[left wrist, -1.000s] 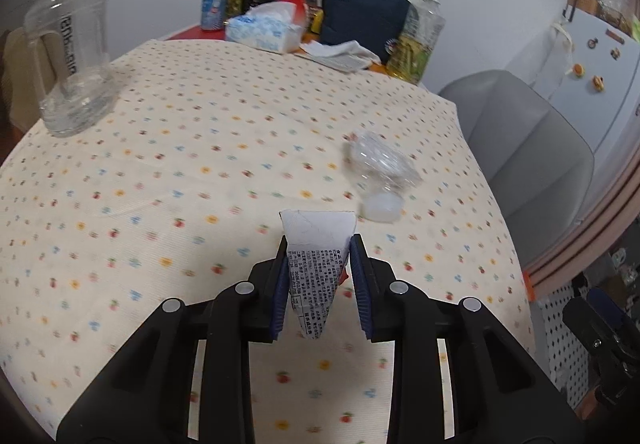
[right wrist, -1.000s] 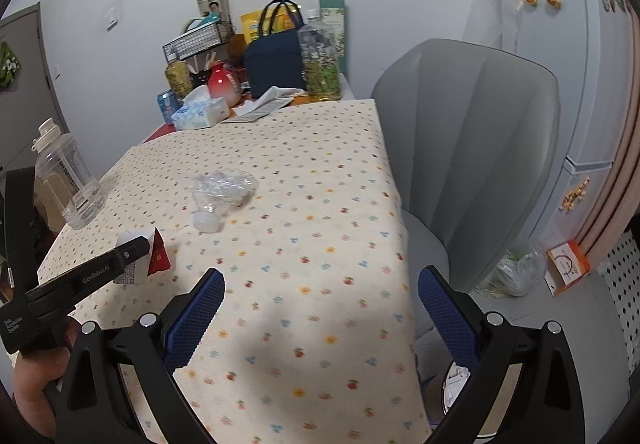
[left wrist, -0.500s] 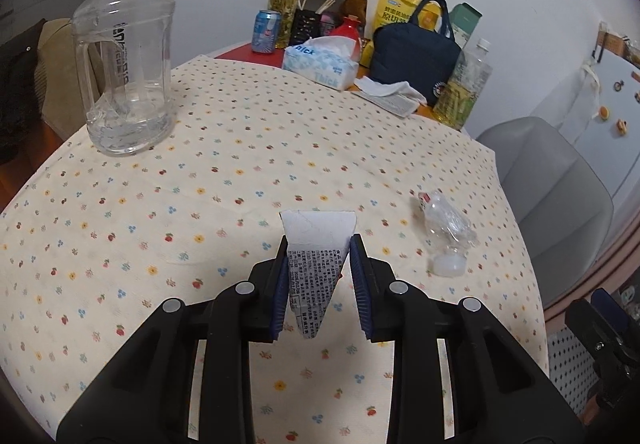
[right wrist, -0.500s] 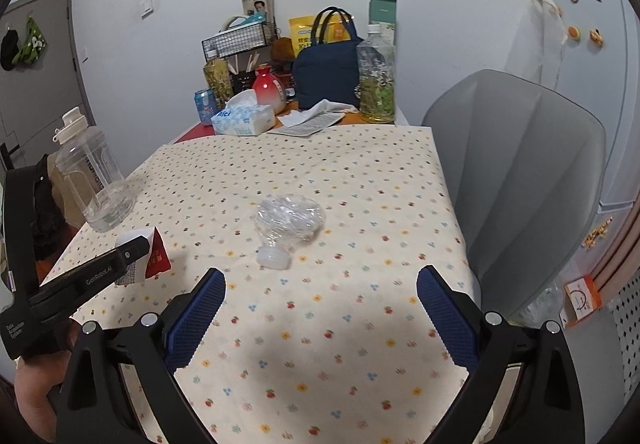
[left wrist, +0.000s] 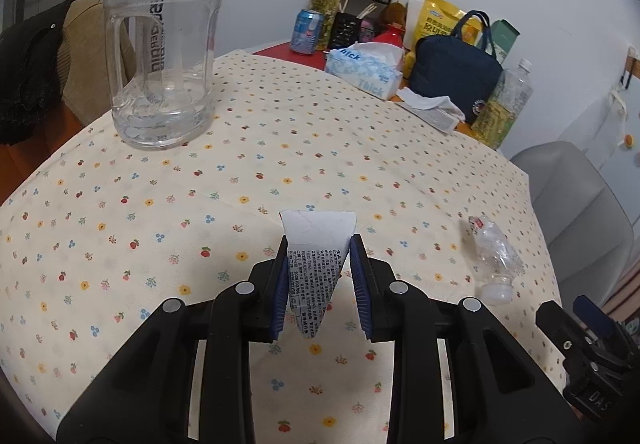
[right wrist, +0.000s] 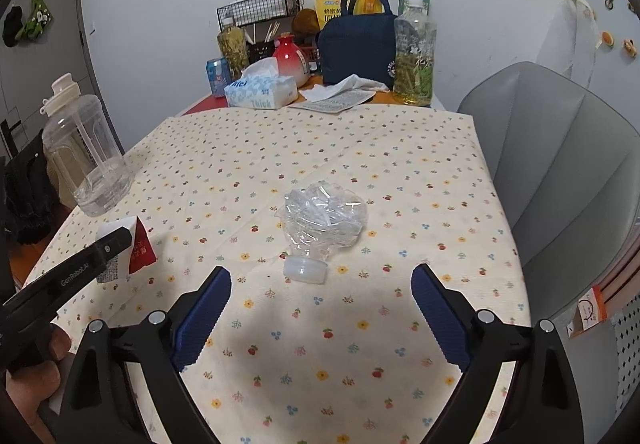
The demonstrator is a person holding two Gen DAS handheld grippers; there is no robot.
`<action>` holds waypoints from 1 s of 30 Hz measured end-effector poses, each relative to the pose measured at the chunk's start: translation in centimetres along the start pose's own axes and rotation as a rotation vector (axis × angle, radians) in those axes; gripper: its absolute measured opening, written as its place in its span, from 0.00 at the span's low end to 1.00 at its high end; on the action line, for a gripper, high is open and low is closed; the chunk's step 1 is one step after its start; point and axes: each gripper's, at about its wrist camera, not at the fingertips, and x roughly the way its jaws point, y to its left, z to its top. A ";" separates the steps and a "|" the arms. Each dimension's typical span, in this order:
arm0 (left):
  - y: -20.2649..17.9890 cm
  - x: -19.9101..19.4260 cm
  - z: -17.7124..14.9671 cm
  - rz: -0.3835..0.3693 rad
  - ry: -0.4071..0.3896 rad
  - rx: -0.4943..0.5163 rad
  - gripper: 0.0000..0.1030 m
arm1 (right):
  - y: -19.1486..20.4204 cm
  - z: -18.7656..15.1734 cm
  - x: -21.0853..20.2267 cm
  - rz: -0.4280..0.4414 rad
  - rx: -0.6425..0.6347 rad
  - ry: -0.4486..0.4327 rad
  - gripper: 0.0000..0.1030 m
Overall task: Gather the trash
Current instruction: 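Grasp the crushed clear plastic bottle by its cap with the right gripper while the left holds the wrapper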
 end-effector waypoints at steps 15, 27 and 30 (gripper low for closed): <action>0.5 1.5 -0.2 0.053 0.023 -0.011 0.28 | 1.1 0.3 3.9 0.025 -0.005 0.046 0.61; -1.3 0.6 -0.9 0.042 0.018 0.048 0.28 | 1.1 -0.5 2.8 0.077 -0.024 0.070 0.01; -1.8 0.1 -1.2 0.033 0.018 0.062 0.28 | 0.9 -1.3 2.1 0.075 -0.026 0.080 0.02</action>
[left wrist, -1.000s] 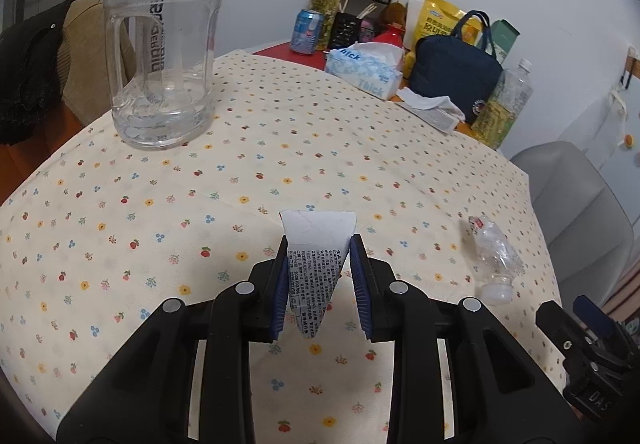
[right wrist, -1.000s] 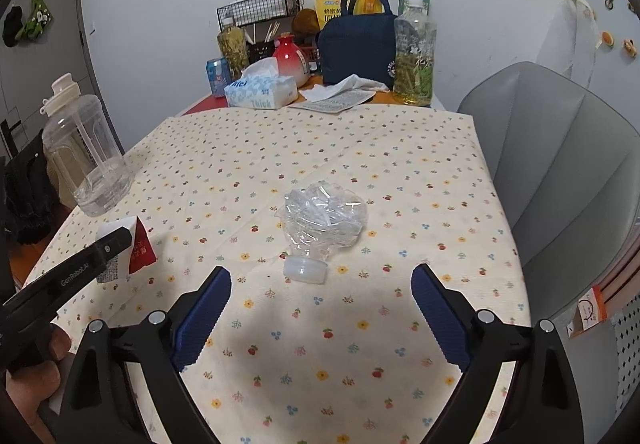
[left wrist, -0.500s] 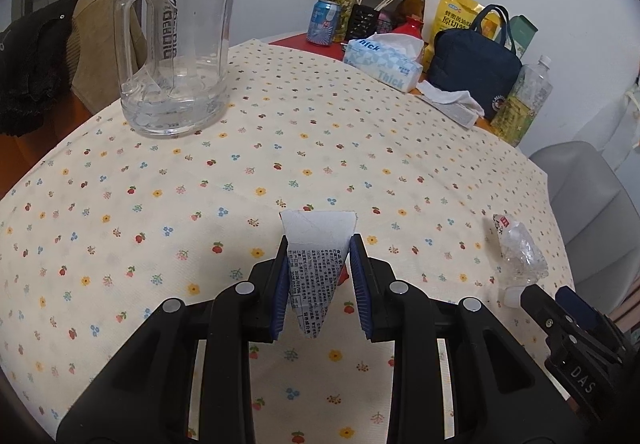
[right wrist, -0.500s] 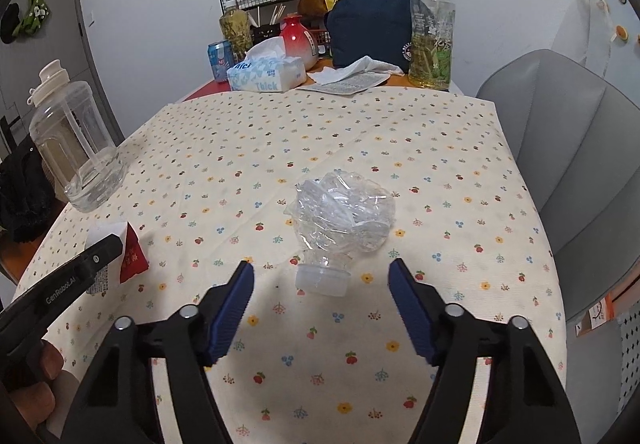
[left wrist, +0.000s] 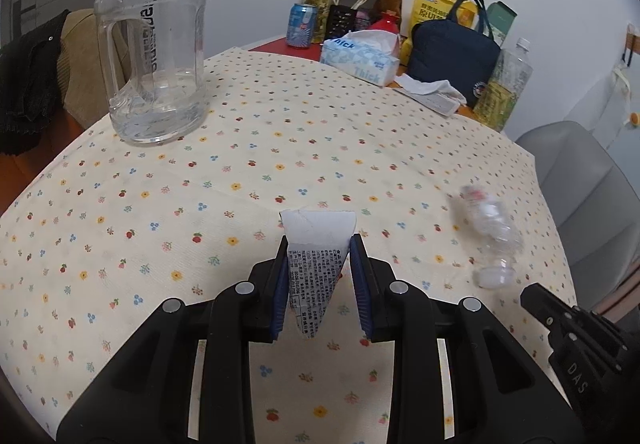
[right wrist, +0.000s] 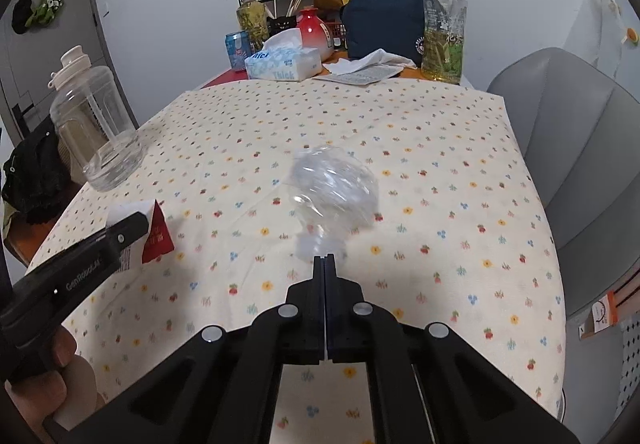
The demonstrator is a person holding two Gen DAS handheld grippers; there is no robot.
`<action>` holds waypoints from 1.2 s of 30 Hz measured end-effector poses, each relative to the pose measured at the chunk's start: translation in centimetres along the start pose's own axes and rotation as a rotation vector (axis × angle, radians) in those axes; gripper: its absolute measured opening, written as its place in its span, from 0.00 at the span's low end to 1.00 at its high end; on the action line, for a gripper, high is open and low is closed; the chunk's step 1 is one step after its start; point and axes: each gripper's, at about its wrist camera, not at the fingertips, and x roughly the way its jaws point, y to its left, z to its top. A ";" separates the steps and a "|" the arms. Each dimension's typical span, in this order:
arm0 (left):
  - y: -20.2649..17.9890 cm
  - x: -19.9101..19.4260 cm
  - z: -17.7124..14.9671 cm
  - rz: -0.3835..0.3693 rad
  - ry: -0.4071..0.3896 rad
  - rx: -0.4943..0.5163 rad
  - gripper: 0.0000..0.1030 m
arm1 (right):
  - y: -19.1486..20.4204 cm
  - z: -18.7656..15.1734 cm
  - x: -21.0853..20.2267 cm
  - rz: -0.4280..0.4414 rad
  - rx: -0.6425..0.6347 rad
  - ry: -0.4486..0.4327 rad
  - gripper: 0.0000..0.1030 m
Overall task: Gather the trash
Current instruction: 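Grasp the crushed clear plastic bottle by its cap with the right gripper while the left holds the wrapper, then carry the wrapper and bottle in both grippers over to the wastebasket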
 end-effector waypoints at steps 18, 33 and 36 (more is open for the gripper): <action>2.6 1.1 0.5 0.049 0.001 -0.077 0.28 | 1.2 1.9 2.8 -0.058 -0.051 0.033 0.68; 1.2 0.5 0.0 0.052 -0.004 -0.023 0.28 | 0.9 0.3 2.1 -0.009 -0.067 0.056 0.30; 0.4 -0.2 0.1 0.036 -0.011 -0.006 0.28 | 0.1 -0.2 0.8 -0.003 -0.048 0.044 0.30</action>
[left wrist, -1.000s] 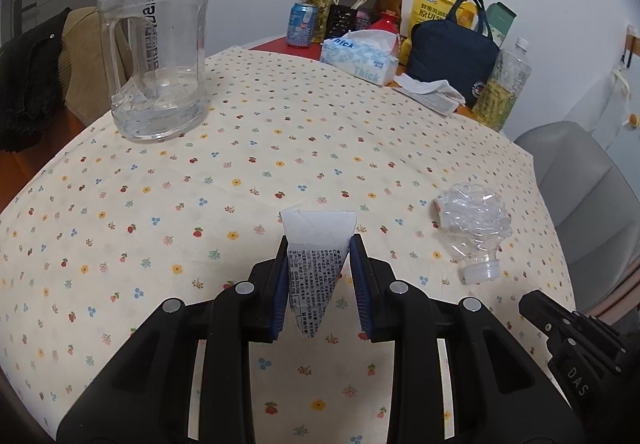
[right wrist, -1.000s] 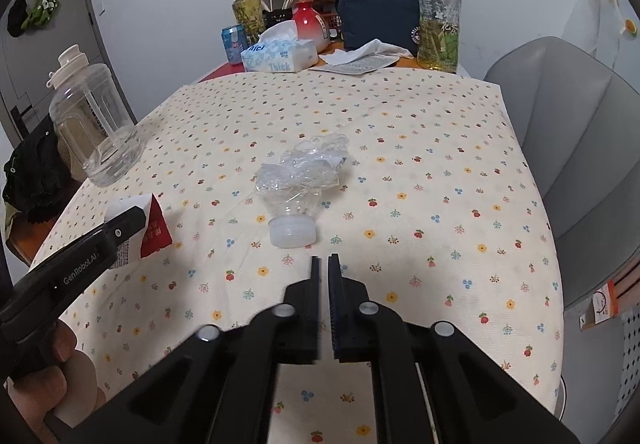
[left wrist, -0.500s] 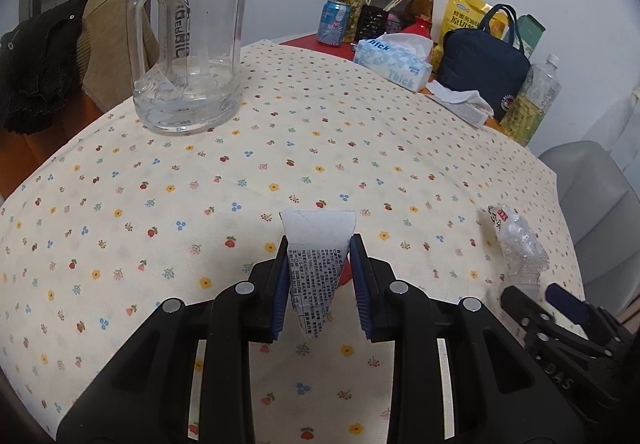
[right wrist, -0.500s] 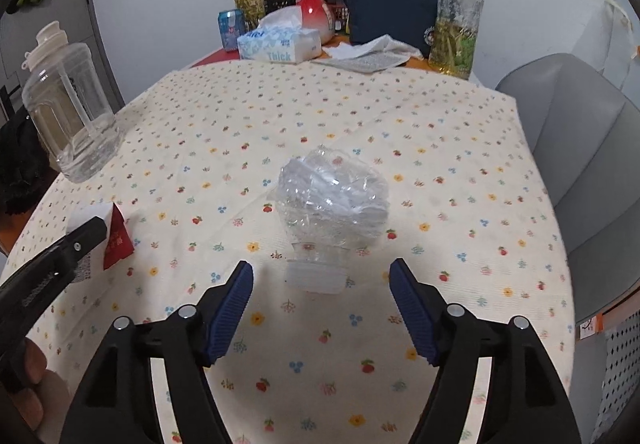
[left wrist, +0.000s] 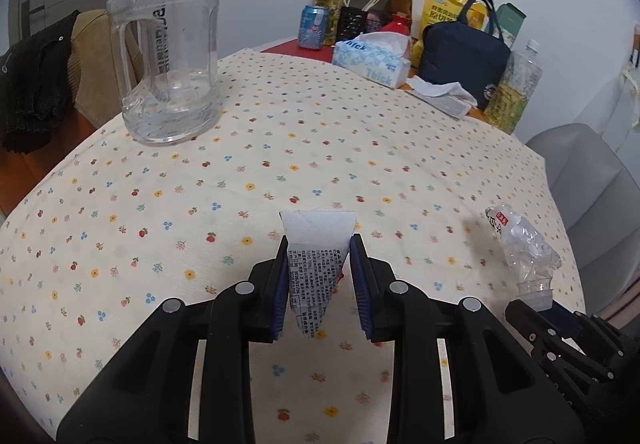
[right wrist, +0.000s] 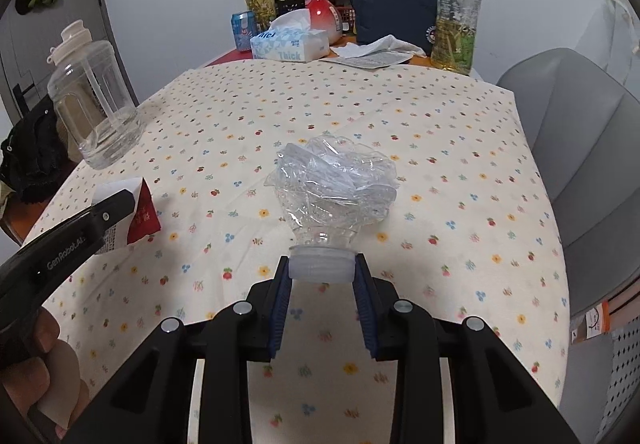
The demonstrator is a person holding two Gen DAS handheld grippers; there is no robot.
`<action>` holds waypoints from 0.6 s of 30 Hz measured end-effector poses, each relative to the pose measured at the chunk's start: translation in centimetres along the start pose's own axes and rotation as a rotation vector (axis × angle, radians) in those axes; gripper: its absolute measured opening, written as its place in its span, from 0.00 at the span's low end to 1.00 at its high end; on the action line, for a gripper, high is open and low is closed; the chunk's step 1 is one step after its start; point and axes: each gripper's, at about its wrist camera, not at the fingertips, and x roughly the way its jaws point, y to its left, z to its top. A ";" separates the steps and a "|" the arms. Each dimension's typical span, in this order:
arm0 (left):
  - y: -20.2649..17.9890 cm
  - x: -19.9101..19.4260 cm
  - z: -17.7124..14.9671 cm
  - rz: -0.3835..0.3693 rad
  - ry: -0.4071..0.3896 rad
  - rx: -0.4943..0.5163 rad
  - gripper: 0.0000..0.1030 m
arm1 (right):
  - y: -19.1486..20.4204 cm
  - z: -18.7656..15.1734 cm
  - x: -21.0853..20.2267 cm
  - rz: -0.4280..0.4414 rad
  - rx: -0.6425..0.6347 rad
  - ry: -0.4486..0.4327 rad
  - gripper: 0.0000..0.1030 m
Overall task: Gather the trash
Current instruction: 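Carry the wrapper and bottle in both grippers over to the wastebasket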
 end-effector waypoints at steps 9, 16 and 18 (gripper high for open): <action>-3.4 -3.1 -0.2 -0.047 -0.039 0.056 0.27 | -2.7 -1.6 -4.3 0.000 0.064 -0.054 0.30; -6.6 -5.4 -0.9 -0.099 -0.055 0.098 0.27 | -5.0 -3.5 -8.5 -0.039 0.093 -0.116 0.30; -7.8 -6.1 -1.2 -0.112 -0.064 0.118 0.27 | -5.9 -4.1 -9.7 -0.047 0.108 -0.129 0.30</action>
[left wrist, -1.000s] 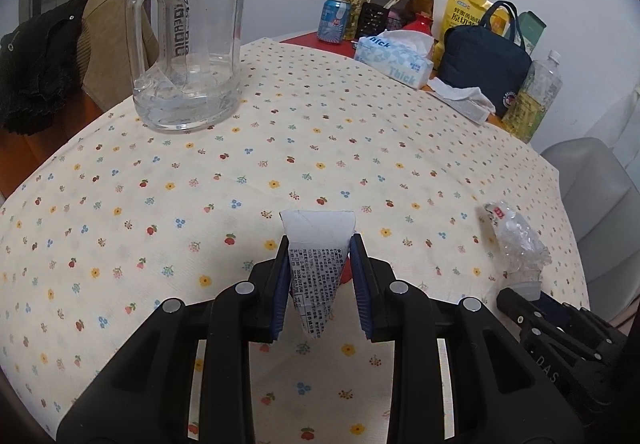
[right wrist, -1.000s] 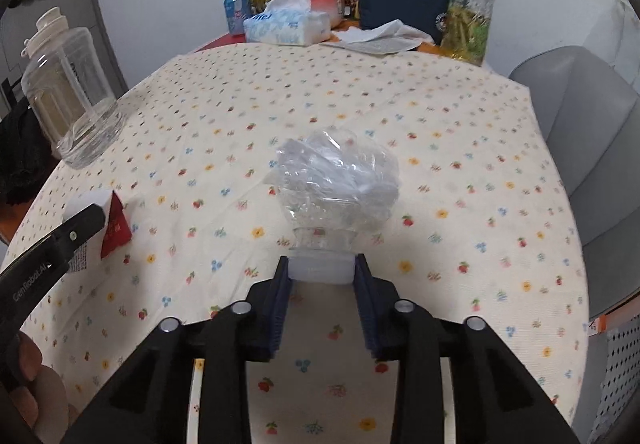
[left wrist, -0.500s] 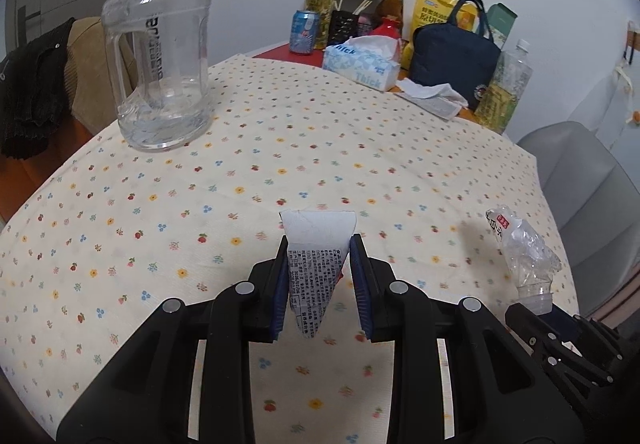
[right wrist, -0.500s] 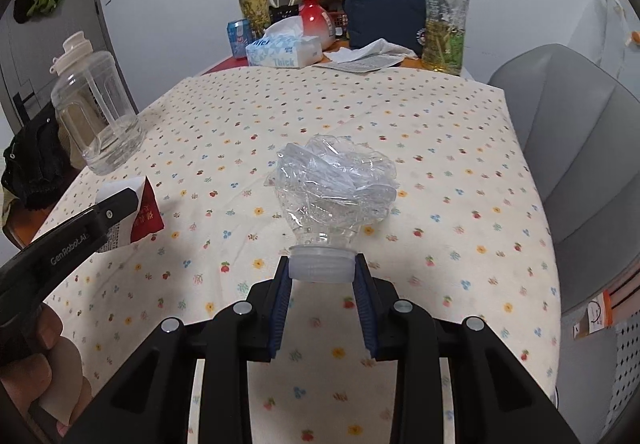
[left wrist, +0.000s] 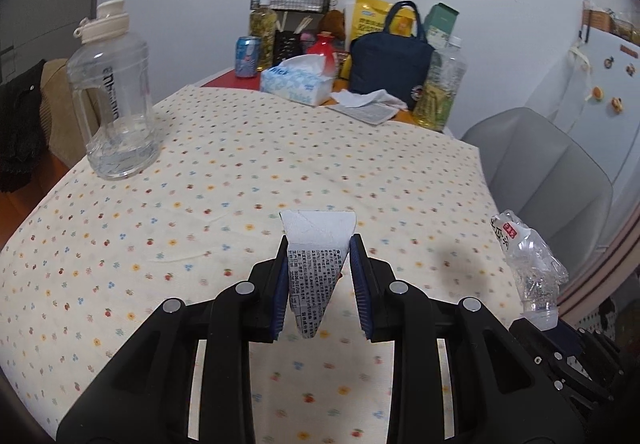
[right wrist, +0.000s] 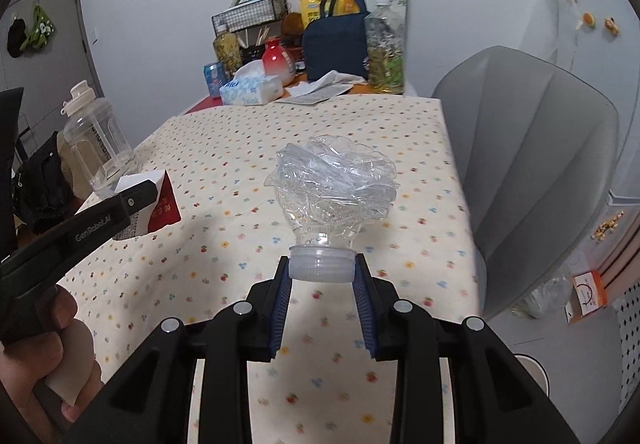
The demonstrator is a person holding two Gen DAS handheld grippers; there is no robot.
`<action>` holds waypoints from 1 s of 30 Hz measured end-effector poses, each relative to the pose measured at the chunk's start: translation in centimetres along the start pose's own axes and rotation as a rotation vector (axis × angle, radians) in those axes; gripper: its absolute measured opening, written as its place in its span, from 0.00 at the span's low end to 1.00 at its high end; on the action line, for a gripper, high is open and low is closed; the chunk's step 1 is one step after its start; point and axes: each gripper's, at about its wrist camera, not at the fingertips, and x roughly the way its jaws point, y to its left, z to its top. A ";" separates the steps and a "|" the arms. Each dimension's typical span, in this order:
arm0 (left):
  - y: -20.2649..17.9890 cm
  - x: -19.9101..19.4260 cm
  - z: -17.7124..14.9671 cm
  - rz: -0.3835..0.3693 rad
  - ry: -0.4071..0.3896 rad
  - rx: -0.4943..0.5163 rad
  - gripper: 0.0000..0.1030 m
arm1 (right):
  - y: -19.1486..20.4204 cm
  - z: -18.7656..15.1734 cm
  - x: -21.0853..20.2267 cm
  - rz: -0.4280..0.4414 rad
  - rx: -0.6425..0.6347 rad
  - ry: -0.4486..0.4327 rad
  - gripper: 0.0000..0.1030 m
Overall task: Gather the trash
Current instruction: 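Carry the wrapper and bottle in both grippers over to the wastebasket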
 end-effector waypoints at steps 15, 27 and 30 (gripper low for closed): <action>-8.6 -2.6 -1.8 -0.128 -0.021 0.116 0.27 | -8.6 -2.5 -6.9 -0.109 0.111 -0.079 0.30; -15.8 -3.8 -3.8 -0.211 -0.011 0.225 0.27 | -14.4 -5.2 -10.3 -0.178 0.216 -0.099 0.30; -17.7 -3.8 -4.5 -0.230 0.000 0.252 0.27 | -15.8 -6.0 -10.8 -0.194 0.239 -0.100 0.30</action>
